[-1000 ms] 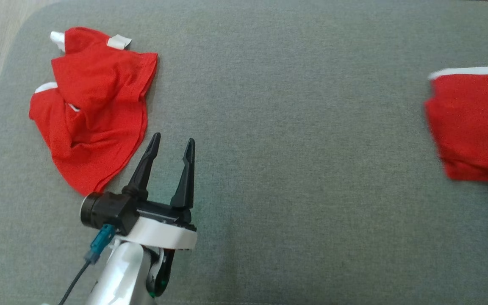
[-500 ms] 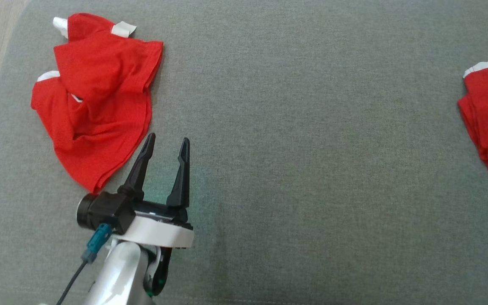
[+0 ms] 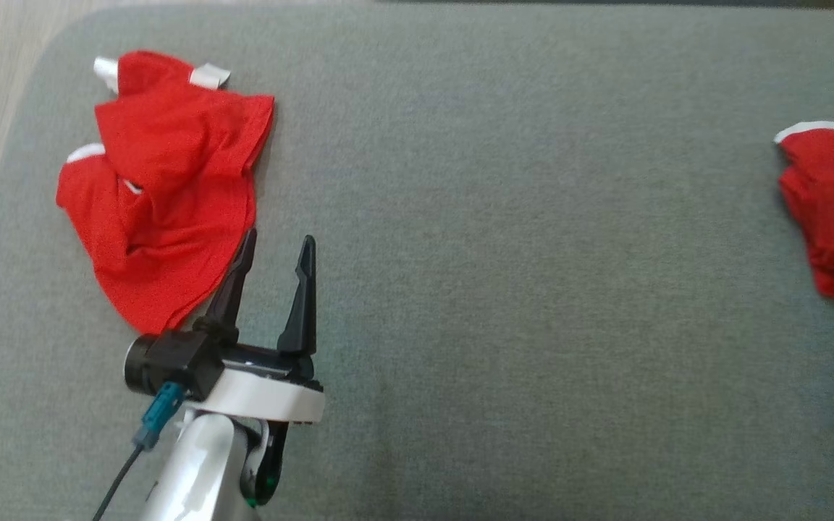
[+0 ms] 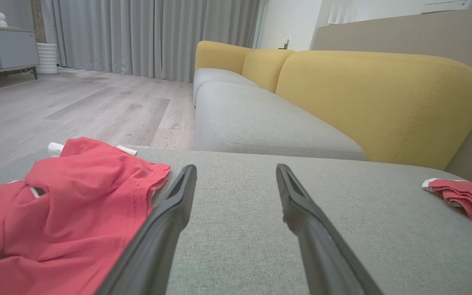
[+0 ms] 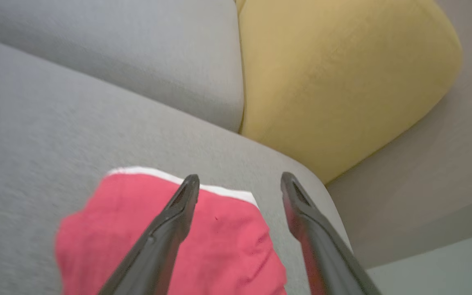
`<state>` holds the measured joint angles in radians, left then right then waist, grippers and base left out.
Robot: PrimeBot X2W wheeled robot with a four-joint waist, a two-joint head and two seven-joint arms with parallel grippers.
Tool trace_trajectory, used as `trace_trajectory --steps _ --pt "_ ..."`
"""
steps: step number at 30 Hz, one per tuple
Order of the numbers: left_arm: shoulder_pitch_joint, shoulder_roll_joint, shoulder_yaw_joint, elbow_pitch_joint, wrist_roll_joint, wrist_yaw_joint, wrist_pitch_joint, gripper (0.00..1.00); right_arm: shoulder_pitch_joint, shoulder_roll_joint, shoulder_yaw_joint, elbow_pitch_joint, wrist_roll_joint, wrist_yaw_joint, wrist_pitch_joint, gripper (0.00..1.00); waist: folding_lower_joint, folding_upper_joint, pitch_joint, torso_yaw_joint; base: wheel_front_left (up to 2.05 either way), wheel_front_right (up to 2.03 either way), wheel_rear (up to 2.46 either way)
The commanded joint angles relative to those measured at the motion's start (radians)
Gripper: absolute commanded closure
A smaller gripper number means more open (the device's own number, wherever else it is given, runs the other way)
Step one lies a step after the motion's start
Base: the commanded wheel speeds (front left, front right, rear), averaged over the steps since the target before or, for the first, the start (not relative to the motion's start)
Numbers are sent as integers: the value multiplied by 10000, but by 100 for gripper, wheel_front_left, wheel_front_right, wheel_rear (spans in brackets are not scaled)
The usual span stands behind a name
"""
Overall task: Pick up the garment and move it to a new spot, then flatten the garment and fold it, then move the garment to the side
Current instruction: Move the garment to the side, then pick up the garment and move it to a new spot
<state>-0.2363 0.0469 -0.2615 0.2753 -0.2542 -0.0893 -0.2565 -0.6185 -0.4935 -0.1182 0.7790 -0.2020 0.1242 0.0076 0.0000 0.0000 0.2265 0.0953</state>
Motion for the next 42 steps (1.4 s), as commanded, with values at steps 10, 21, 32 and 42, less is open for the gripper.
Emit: trace_trajectory --steps 10,21,32,42 --pt "464 33 676 -350 190 28 -53 0 945 2794 828 -3274 1355 65 -1854 0 0 0 -1379 -565 0 0 0" --pt "1363 33 760 -486 119 30 -53 0 4259 4417 1564 -5224 3036 65 -2634 0 0 0 -2156 -741 0 0 0" --pt "1757 33 899 -614 120 60 -53 0 5629 4430 1966 -5610 4085 65 -2690 0 0 0 -2226 -900 0 0 0" --pt "1769 33 933 -574 52 74 -53 0 5688 4431 2246 -5832 4285 65 -2692 0 0 0 -2301 -668 0 0 0"
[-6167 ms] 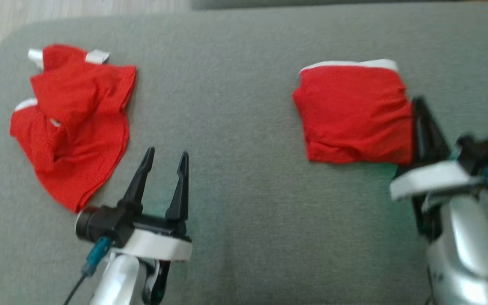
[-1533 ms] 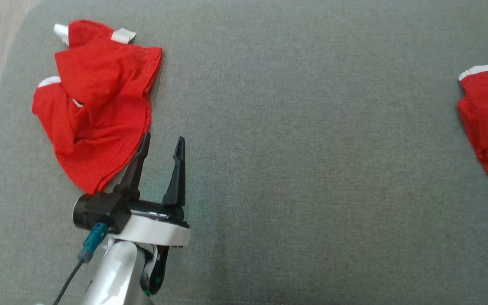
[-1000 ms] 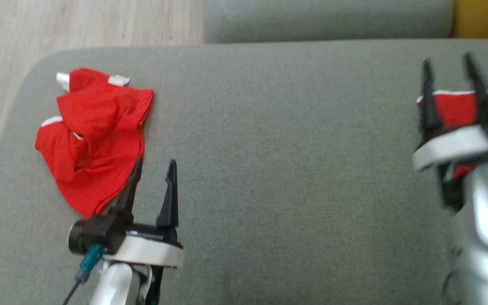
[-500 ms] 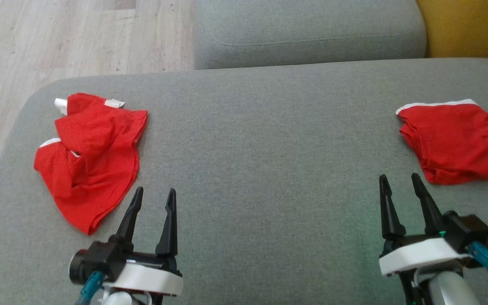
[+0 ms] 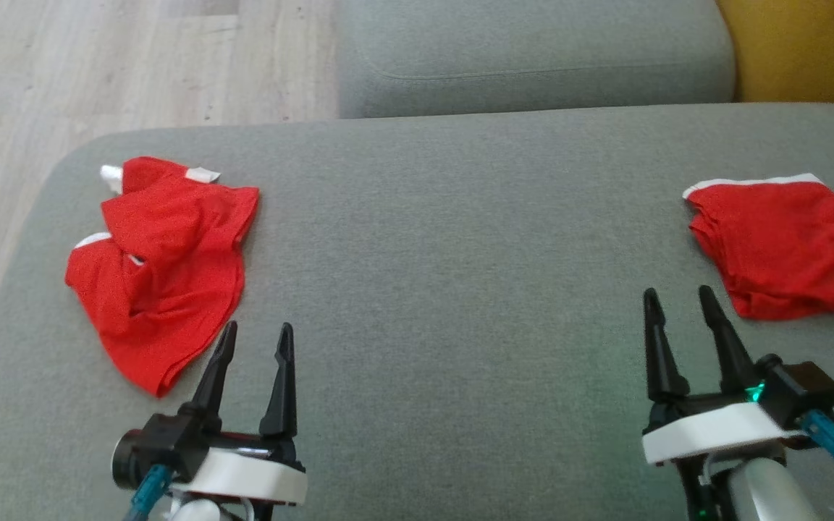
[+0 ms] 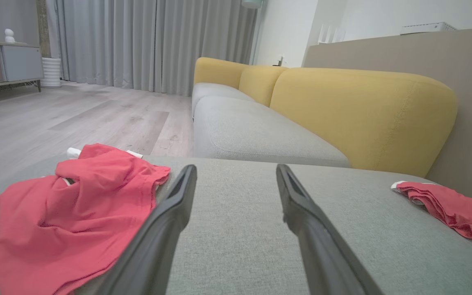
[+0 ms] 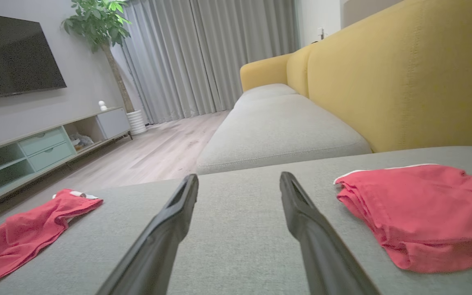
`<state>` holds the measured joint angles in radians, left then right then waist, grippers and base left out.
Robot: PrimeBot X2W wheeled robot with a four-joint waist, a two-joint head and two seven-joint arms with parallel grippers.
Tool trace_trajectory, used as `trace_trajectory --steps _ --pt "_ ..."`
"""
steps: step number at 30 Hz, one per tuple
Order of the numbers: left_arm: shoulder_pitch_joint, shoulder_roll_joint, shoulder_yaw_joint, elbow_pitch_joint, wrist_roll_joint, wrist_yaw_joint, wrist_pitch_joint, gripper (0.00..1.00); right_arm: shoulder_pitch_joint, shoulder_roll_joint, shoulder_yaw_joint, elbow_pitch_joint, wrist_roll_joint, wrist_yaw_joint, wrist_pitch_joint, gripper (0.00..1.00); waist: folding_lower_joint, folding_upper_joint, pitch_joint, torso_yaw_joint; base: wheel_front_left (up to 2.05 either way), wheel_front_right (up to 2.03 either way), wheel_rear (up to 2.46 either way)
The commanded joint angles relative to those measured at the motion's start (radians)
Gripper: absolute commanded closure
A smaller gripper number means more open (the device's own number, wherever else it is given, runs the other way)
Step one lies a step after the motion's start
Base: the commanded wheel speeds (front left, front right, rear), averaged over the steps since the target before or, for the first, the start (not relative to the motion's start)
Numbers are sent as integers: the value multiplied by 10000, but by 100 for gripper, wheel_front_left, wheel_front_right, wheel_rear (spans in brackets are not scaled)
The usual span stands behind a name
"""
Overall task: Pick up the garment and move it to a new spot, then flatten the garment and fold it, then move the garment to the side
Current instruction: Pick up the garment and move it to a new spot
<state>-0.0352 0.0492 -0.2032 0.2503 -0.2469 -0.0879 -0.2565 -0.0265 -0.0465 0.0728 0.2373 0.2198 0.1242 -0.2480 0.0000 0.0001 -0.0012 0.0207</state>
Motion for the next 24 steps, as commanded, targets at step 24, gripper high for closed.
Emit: trace_trajectory --steps 24 --pt "397 10 776 -203 412 59 -53 0 326 -38 1436 -310 387 65 -137 0 0 -1 -750 3757 0 0 0"
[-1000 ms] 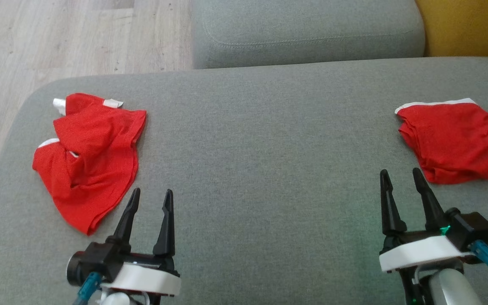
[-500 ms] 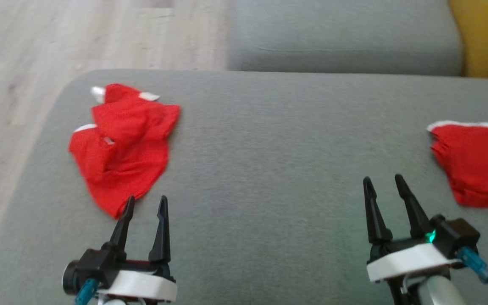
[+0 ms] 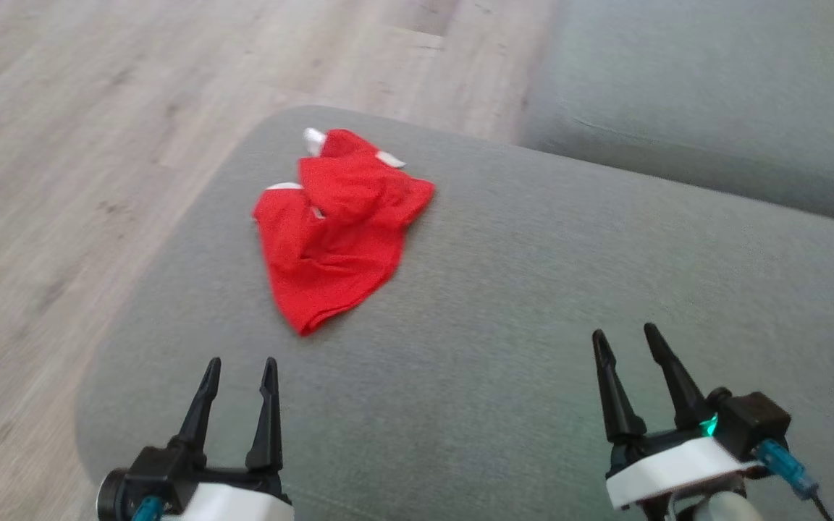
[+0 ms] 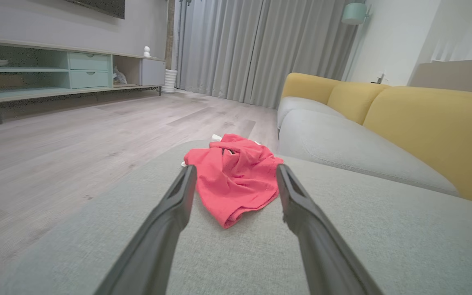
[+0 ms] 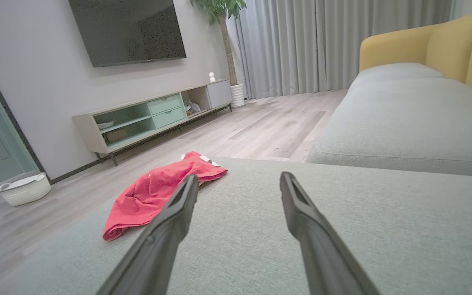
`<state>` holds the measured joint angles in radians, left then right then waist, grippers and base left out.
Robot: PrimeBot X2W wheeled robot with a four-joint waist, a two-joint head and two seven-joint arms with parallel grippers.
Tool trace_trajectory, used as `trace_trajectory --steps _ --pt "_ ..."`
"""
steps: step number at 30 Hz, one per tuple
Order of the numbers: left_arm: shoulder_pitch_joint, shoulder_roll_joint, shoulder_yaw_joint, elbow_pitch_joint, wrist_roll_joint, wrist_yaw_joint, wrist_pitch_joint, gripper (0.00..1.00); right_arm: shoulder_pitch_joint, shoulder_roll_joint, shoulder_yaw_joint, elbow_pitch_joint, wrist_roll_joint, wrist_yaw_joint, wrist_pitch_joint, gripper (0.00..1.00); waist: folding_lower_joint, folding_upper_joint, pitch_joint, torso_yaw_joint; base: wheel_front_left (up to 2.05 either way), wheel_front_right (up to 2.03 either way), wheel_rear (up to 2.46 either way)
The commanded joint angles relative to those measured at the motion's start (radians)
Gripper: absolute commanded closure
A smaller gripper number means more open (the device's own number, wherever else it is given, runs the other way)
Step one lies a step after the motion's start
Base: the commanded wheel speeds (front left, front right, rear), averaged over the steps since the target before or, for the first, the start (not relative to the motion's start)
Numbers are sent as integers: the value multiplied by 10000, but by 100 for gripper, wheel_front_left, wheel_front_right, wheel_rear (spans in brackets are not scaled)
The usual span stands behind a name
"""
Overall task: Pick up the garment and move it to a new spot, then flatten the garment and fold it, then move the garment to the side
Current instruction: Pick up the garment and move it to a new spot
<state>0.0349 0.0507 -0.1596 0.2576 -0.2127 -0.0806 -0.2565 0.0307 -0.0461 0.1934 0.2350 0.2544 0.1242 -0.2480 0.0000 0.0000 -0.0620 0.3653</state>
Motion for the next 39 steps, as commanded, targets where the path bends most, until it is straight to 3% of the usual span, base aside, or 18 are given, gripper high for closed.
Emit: trace_trajectory --steps 1,7,16,21,25,33,39 --pt "-284 -5 354 -269 90 -24 -53 0 -239 -42 266 -275 63 65 -137 0 0 0 -160 432 0 0 0" --pt "-171 -5 476 -269 177 -87 -53 0 -224 -41 515 -225 191 65 -137 0 0 0 -197 831 0 0 0" --pt "-350 68 486 -162 323 -198 -53 0 -332 -41 628 -199 169 65 -137 0 0 0 9 687 0 0 0" --pt "-1557 485 -215 415 633 -388 134 0 -575 -41 545 -287 -37 65 -137 0 0 0 684 317 0 0 0" --pt "-3310 957 -841 1058 484 -478 933 0 -1012 -41 516 -421 -248 65 -137 0 0 0 1487 -110 0 0 0" --pt "-6977 2751 -3264 2909 -1715 -497 2845 0 -1747 -41 949 -786 -613 65 -137 0 0 0 2976 -1144 0 0 0" --pt "-8773 3574 -4766 3992 -3606 -499 4232 0 -2216 -41 1026 -1006 -688 65 -137 0 0 0 3843 -1837 0 0 0"
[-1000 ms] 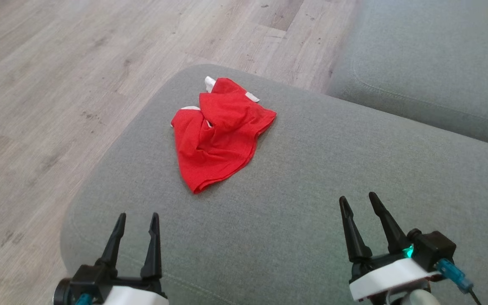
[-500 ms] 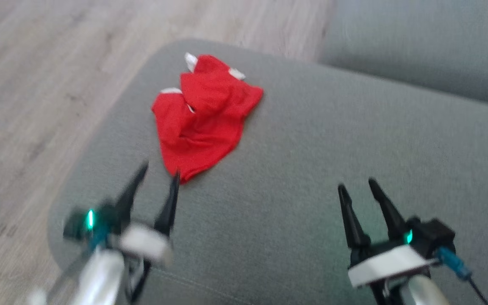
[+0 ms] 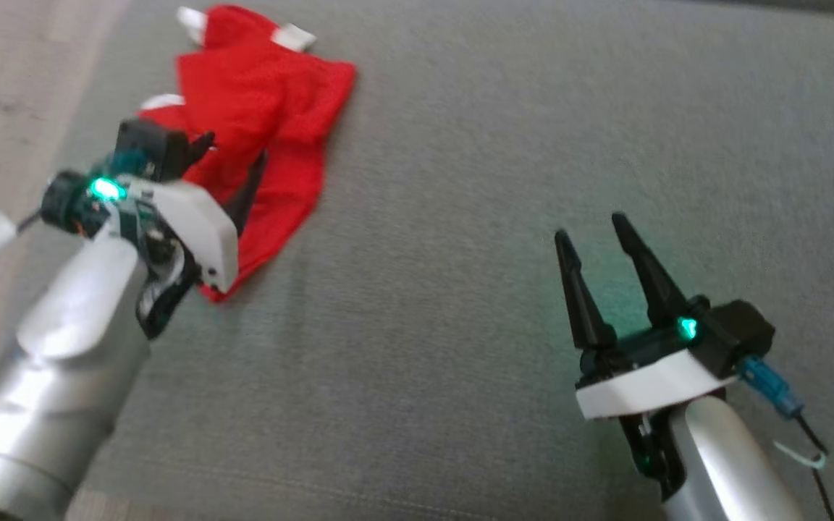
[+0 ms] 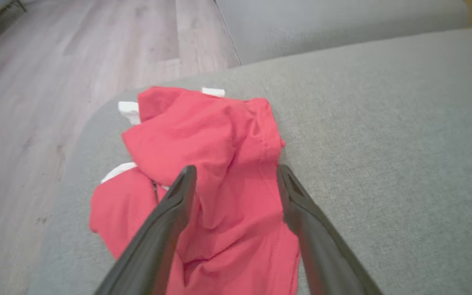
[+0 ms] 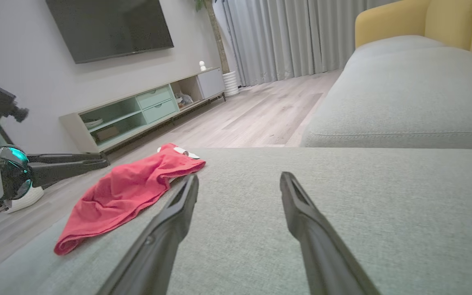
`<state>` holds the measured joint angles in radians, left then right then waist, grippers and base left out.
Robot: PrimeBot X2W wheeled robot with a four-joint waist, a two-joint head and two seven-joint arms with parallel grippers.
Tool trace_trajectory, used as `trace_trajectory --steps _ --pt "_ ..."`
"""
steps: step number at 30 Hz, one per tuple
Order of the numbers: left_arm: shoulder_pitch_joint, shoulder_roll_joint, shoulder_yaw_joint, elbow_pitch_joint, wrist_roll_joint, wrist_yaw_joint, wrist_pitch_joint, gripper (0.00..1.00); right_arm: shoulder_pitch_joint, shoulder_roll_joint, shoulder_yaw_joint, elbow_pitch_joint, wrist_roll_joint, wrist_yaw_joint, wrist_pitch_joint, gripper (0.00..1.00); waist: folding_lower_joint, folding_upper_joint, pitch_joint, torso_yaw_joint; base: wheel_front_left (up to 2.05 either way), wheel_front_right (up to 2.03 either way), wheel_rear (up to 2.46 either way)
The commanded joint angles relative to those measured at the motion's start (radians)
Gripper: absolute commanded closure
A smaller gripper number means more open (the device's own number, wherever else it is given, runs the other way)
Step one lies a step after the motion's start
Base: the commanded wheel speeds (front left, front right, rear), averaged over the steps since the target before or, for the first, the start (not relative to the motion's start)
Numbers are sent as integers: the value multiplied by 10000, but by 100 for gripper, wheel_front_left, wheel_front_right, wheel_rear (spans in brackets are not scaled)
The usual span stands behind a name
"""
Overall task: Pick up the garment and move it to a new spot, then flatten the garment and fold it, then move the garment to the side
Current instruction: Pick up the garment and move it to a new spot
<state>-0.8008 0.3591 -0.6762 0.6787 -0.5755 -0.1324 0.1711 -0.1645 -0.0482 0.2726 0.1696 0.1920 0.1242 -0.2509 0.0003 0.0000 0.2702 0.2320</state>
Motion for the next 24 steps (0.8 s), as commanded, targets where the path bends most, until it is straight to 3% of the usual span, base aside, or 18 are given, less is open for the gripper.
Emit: trace_trajectory --steps 1,8,17,18,19,24 --pt "-629 567 134 -93 -193 19 166 0 -325 -20 217 -384 -69 65 -109 0 -3 0 628 -577 0 0 0" --pt "-1444 868 -1213 514 -2089 18 1788 0 -566 -20 279 -507 -22 65 -109 0 -3 0 1055 -972 0 0 0" --pt "-1873 931 -2039 1367 -3241 18 2572 2 -695 -20 306 -605 2 65 -109 0 -3 0 1213 -1250 0 0 0" --pt "-1869 897 -2088 1407 -3395 18 2625 43 -698 -20 303 -605 6 65 -109 0 -3 0 1204 -1269 0 0 0" --pt "-1860 867 -2132 1406 -3557 18 2643 99 -700 -20 305 -598 12 65 -109 0 -3 0 1186 -1288 0 0 0" --pt "-1875 863 -2409 1240 -3966 18 2069 100 -687 -20 319 -534 23 65 -109 0 -3 0 952 -1369 0 0 0"
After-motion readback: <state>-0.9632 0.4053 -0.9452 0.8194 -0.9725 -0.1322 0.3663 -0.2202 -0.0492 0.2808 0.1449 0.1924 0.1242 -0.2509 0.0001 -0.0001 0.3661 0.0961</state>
